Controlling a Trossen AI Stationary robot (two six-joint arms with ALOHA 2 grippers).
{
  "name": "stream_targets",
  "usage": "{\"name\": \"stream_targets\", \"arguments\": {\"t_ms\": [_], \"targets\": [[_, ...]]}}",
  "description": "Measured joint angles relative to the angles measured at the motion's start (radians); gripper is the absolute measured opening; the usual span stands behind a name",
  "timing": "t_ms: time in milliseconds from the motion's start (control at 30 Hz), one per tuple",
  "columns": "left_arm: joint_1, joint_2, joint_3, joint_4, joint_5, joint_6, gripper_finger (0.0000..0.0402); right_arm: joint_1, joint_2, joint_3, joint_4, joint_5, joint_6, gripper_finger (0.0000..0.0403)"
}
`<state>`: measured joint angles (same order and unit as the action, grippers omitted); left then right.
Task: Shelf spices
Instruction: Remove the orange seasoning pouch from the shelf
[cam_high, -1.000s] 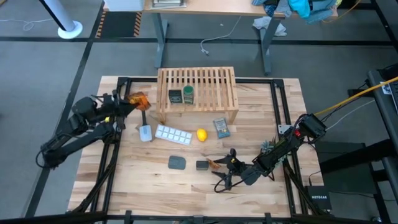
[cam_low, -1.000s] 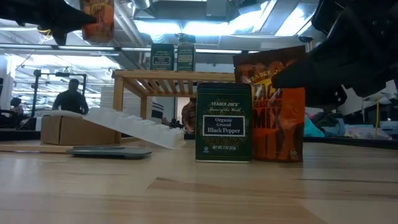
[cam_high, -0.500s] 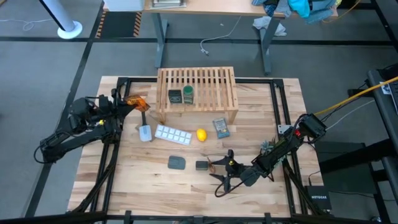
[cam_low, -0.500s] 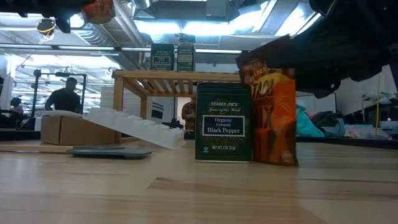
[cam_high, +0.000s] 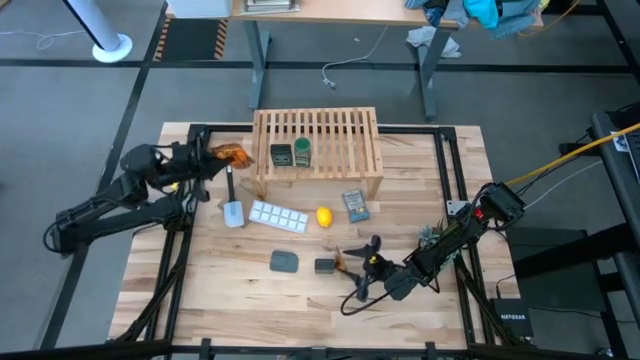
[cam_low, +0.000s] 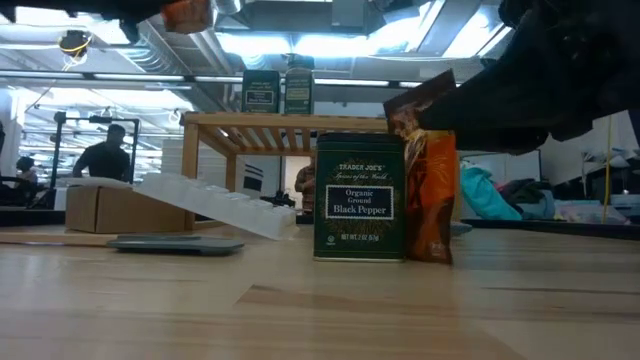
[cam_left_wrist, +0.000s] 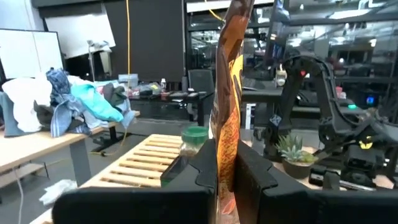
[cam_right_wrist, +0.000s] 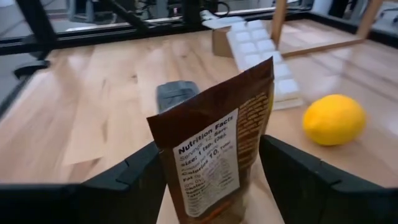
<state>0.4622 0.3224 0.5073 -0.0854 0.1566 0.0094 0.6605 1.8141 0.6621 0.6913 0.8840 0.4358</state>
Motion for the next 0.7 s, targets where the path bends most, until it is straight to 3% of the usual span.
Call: {"name": "stream_targets", "arguments": {"t_ms": [300,467,700], "targets": [[-0.038,0.211,0.037,0.056,0.008,0.026,0.0013,0.0,-0.082,0.0,-0.136,-0.025,0.057,0.025],[-0.093,0.221,0.038,0.153,-0.004,0.051,0.0013,0.001,-0.098,0.0,-0.14,-0.066,0.057,0.025],[-0.189,0.202,0.058,0.118,-0.006,0.047,0.0013,0.001,-0.147,-0.001,-0.147,-0.069,0.024,0.025]]}}
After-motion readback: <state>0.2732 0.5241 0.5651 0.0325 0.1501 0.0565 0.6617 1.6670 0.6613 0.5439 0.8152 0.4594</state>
